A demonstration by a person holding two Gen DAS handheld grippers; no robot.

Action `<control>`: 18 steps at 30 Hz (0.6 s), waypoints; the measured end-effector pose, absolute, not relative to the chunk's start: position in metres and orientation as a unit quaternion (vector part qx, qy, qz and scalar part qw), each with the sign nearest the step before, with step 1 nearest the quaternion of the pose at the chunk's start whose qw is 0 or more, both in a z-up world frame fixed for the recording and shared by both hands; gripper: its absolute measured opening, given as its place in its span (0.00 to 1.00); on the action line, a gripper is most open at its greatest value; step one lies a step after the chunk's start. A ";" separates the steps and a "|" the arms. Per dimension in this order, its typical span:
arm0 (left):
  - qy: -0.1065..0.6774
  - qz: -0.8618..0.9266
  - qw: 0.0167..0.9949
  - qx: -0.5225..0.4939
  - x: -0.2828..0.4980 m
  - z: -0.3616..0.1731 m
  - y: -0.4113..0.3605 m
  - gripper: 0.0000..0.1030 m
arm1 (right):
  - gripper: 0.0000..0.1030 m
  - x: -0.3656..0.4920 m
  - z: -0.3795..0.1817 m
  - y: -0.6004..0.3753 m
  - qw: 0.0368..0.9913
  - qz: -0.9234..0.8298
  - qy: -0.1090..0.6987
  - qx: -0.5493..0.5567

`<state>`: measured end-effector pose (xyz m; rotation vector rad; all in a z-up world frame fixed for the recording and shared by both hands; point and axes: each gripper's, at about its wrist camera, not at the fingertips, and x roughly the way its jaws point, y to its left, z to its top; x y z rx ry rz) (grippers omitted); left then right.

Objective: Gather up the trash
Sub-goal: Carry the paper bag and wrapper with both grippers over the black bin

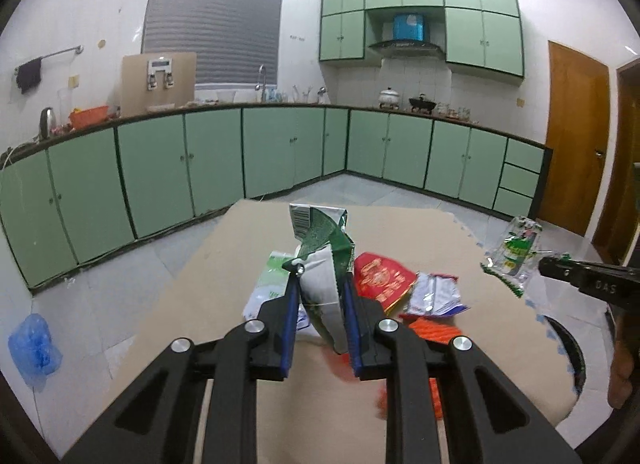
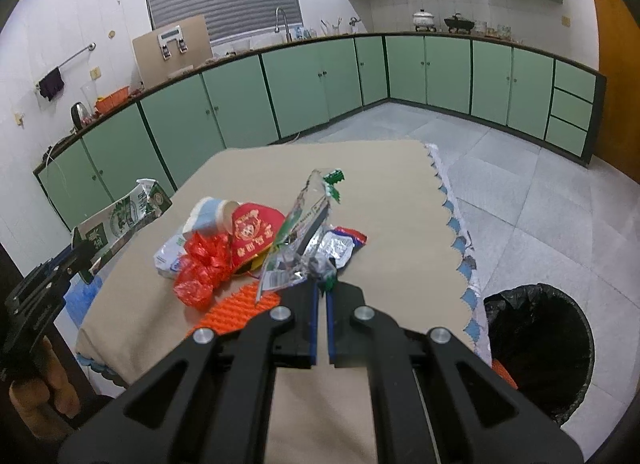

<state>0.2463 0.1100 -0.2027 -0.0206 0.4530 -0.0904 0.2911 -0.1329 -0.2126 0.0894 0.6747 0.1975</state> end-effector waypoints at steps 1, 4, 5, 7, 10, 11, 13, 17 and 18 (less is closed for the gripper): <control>0.220 -0.049 0.974 -0.006 0.244 -0.197 0.105 0.21 | 0.02 0.288 -0.209 -0.135 0.939 0.096 0.327 0.045; 0.211 -0.061 0.976 -0.001 0.239 -0.185 0.093 0.21 | 0.02 0.281 -0.199 -0.143 0.943 0.093 0.317 0.048; 0.209 -0.066 0.976 0.000 0.237 -0.182 0.088 0.20 | 0.02 0.276 -0.195 -0.149 0.944 0.090 0.313 0.050; 0.205 -0.081 0.975 0.006 0.235 -0.176 0.073 0.20 | 0.02 0.270 -0.189 -0.159 0.947 0.084 0.307 0.051; 0.200 -0.107 0.974 0.017 0.231 -0.168 0.046 0.20 | 0.02 0.261 -0.181 -0.178 0.950 0.071 0.299 0.056; 0.198 -0.117 0.973 0.018 0.230 -0.166 0.036 0.20 | 0.02 0.258 -0.180 -0.185 0.951 0.066 0.297 0.058; 0.197 -0.135 0.971 0.022 0.229 -0.164 0.017 0.20 | 0.02 0.253 -0.178 -0.199 0.952 0.057 0.294 0.063; 0.198 -0.175 0.964 0.032 0.229 -0.163 -0.026 0.20 | 0.02 0.242 -0.177 -0.234 0.953 0.029 0.292 0.072; 0.200 -0.186 0.961 0.032 0.229 -0.163 -0.035 0.20 | 0.02 0.239 -0.179 -0.245 0.953 0.021 0.292 0.075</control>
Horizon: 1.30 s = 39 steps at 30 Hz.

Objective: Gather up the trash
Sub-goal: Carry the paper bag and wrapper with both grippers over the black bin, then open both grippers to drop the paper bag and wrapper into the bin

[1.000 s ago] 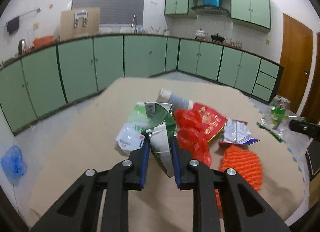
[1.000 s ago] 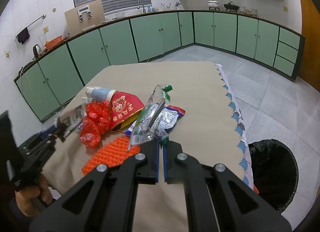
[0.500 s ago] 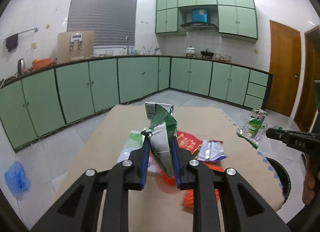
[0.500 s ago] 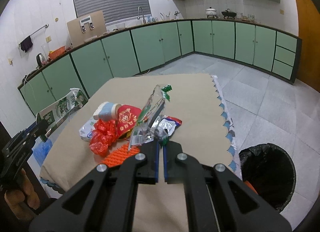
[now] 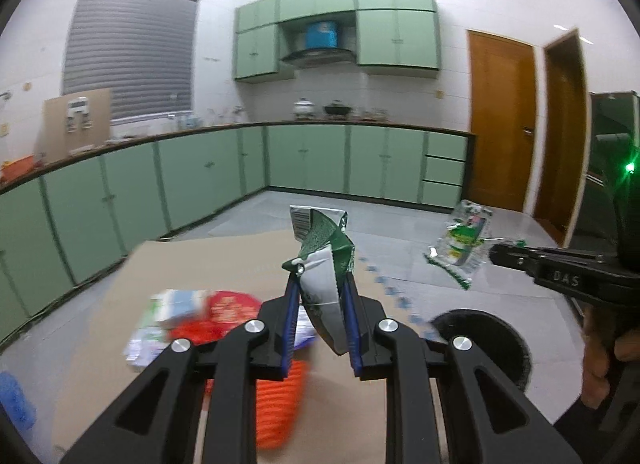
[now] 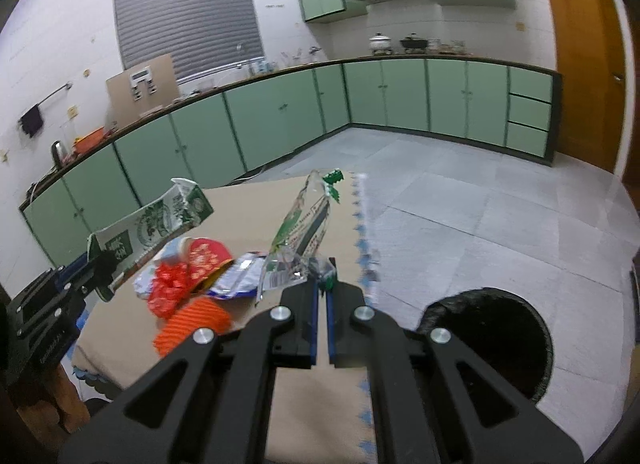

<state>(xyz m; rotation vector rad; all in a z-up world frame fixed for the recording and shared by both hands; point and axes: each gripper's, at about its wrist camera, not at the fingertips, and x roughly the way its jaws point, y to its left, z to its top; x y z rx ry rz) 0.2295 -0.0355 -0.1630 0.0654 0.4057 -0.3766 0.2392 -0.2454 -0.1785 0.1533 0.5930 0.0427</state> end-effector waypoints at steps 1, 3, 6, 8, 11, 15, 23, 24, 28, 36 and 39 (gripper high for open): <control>0.201 -0.198 0.959 0.034 0.230 -0.163 -0.049 0.20 | 0.02 0.236 -0.180 -0.257 0.953 0.013 0.293 0.079; 0.205 -0.223 0.952 0.038 0.233 -0.165 -0.077 0.20 | 0.02 0.231 -0.185 -0.277 0.952 -0.002 0.295 0.086; 0.212 -0.257 0.942 0.045 0.238 -0.171 -0.117 0.20 | 0.02 0.226 -0.195 -0.310 0.948 -0.029 0.302 0.091; 0.217 -0.276 0.935 0.053 0.243 -0.177 -0.144 0.20 | 0.02 0.222 -0.205 -0.332 0.945 -0.047 0.309 0.095; 0.232 -0.304 0.922 0.062 0.251 -0.193 -0.183 0.20 | 0.02 0.219 -0.227 -0.368 0.938 -0.079 0.324 0.099; 0.257 -0.338 0.902 0.080 0.262 -0.226 -0.240 0.20 | 0.02 0.219 -0.261 -0.412 0.923 -0.116 0.349 0.112; 0.301 -0.367 0.873 0.113 0.281 -0.285 -0.319 0.20 | 0.03 0.240 -0.331 -0.464 0.894 -0.155 0.399 0.132; 0.304 -0.366 0.872 0.116 0.285 -0.291 -0.325 0.21 | 0.04 0.246 -0.334 -0.466 0.891 -0.157 0.404 0.133; 0.338 -0.366 0.858 0.125 0.303 -0.315 -0.351 0.22 | 0.09 0.260 -0.364 -0.484 0.873 -0.175 0.430 0.149; 0.363 -0.359 0.851 0.123 0.323 -0.329 -0.369 0.42 | 0.30 0.260 -0.380 -0.495 0.860 -0.184 0.449 0.158; 0.367 -0.356 0.851 0.118 0.324 -0.329 -0.365 0.42 | 0.36 0.262 -0.383 -0.498 0.856 -0.181 0.457 0.160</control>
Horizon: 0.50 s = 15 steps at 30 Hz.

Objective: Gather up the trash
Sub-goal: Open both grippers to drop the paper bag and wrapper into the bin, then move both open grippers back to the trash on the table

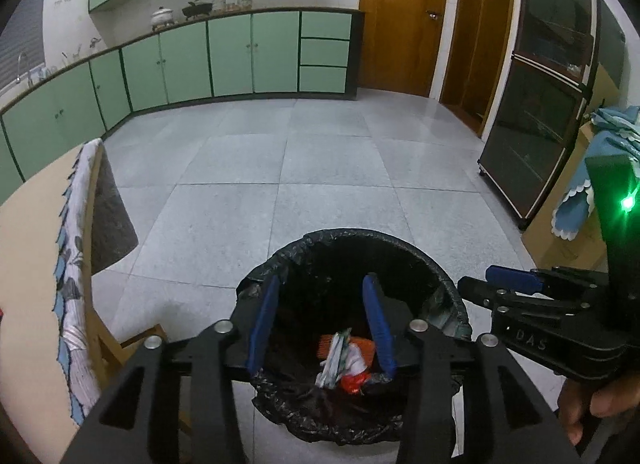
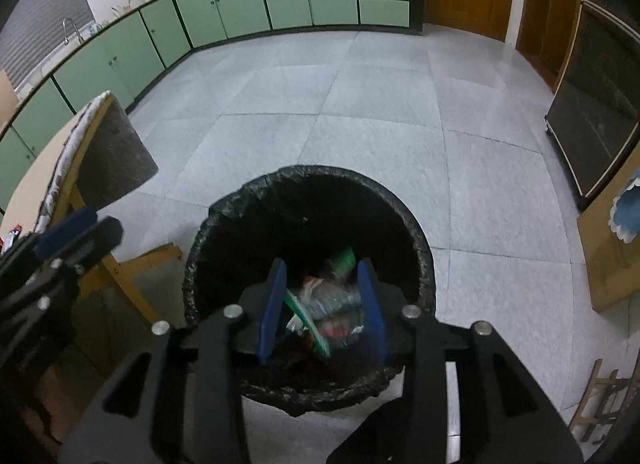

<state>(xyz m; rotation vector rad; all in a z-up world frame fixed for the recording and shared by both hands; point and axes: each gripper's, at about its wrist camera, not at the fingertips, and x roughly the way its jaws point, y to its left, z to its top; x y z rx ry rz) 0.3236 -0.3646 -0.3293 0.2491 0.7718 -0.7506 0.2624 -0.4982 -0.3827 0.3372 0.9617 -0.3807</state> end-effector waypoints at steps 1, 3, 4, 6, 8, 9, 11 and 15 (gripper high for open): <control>0.366 -0.356 0.852 0.117 0.322 -0.328 -0.364 0.42 | 0.36 0.262 -0.381 -0.498 0.856 -0.182 0.455 0.162; 0.361 -0.354 0.855 0.114 0.320 -0.323 -0.360 0.42 | 0.35 0.260 -0.374 -0.498 0.859 -0.183 0.448 0.165; 0.355 -0.354 0.859 0.111 0.317 -0.316 -0.355 0.42 | 0.35 0.257 -0.369 -0.498 0.861 -0.184 0.443 0.167; 0.343 -0.354 0.865 0.098 0.311 -0.301 -0.341 0.43 | 0.36 0.252 -0.359 -0.495 0.867 -0.183 0.434 0.165; 0.327 -0.347 0.875 0.090 0.304 -0.284 -0.325 0.45 | 0.36 0.245 -0.347 -0.491 0.873 -0.181 0.422 0.163; 0.317 -0.342 0.881 0.085 0.299 -0.273 -0.312 0.49 | 0.36 0.240 -0.338 -0.488 0.877 -0.178 0.415 0.163; 0.300 -0.325 0.893 0.078 0.292 -0.257 -0.289 0.55 | 0.36 0.232 -0.320 -0.480 0.886 -0.175 0.399 0.160; 0.265 -0.272 0.923 0.068 0.266 -0.220 -0.218 0.63 | 0.39 0.211 -0.276 -0.449 0.908 -0.155 0.354 0.158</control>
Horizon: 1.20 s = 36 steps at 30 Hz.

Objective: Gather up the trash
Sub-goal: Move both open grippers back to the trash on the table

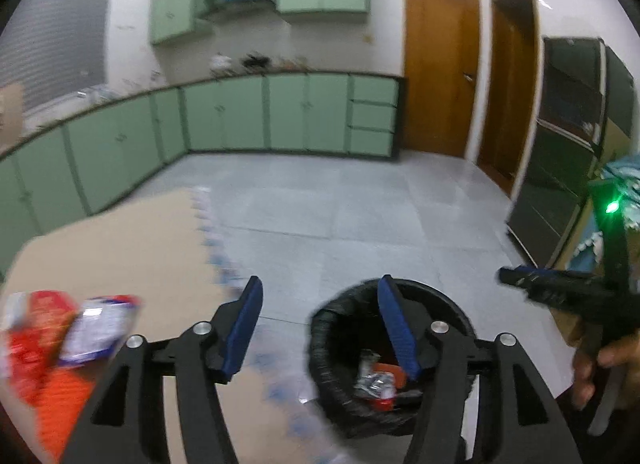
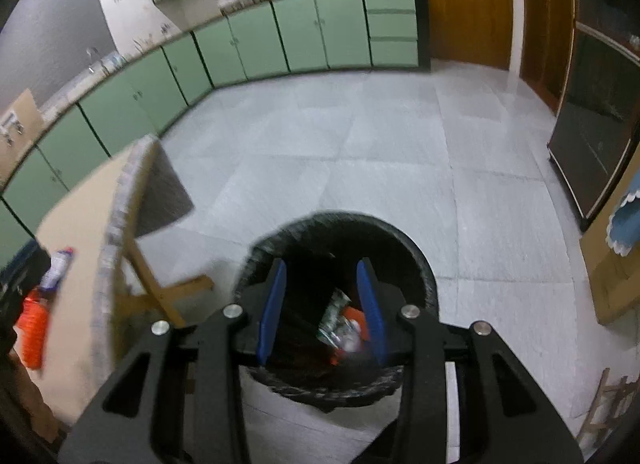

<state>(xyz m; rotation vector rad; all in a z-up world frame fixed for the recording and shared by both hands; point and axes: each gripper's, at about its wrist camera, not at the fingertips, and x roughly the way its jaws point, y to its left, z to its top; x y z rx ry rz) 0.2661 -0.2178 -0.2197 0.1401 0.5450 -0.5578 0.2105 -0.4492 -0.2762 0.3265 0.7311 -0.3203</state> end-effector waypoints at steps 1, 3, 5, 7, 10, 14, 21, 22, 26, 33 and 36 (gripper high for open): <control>0.256 -0.256 0.930 0.065 0.259 -0.211 -0.200 0.65 | 0.42 0.206 -0.267 -0.440 0.914 -0.150 0.344 0.153; 0.234 -0.222 0.944 0.070 0.243 -0.198 -0.163 0.71 | 0.45 0.200 -0.247 -0.412 0.926 -0.130 0.326 0.137; 0.224 -0.189 0.954 0.069 0.230 -0.190 -0.130 0.73 | 0.48 0.198 -0.232 -0.383 0.935 -0.101 0.314 0.127; 0.226 -0.158 0.959 0.058 0.220 -0.186 -0.096 0.74 | 0.49 0.196 -0.221 -0.360 0.941 -0.080 0.306 0.119; 0.224 -0.109 0.967 0.049 0.207 -0.190 -0.047 0.74 | 0.50 0.197 -0.203 -0.317 0.950 -0.040 0.291 0.108; 0.226 -0.074 0.970 0.048 0.197 -0.205 -0.002 0.75 | 0.54 0.207 -0.195 -0.270 0.954 -0.003 0.288 0.087; 0.226 -0.075 0.971 0.038 0.200 -0.226 0.029 0.75 | 0.54 0.229 -0.201 -0.197 0.953 0.035 0.295 0.063; 0.233 -0.078 0.969 0.036 0.204 -0.231 0.031 0.75 | 0.54 0.232 -0.201 -0.191 0.952 0.038 0.296 0.065; 0.243 -0.085 0.965 0.039 0.214 -0.250 0.025 0.75 | 0.54 0.239 -0.199 -0.172 0.953 0.045 0.295 0.059; 0.255 -0.090 0.962 0.032 0.230 -0.269 0.023 0.74 | 0.54 0.255 -0.208 -0.166 0.952 0.048 0.298 0.054; 0.261 -0.091 0.960 0.032 0.232 -0.273 0.022 0.74 | 0.54 0.260 -0.217 -0.170 0.950 0.044 0.304 0.059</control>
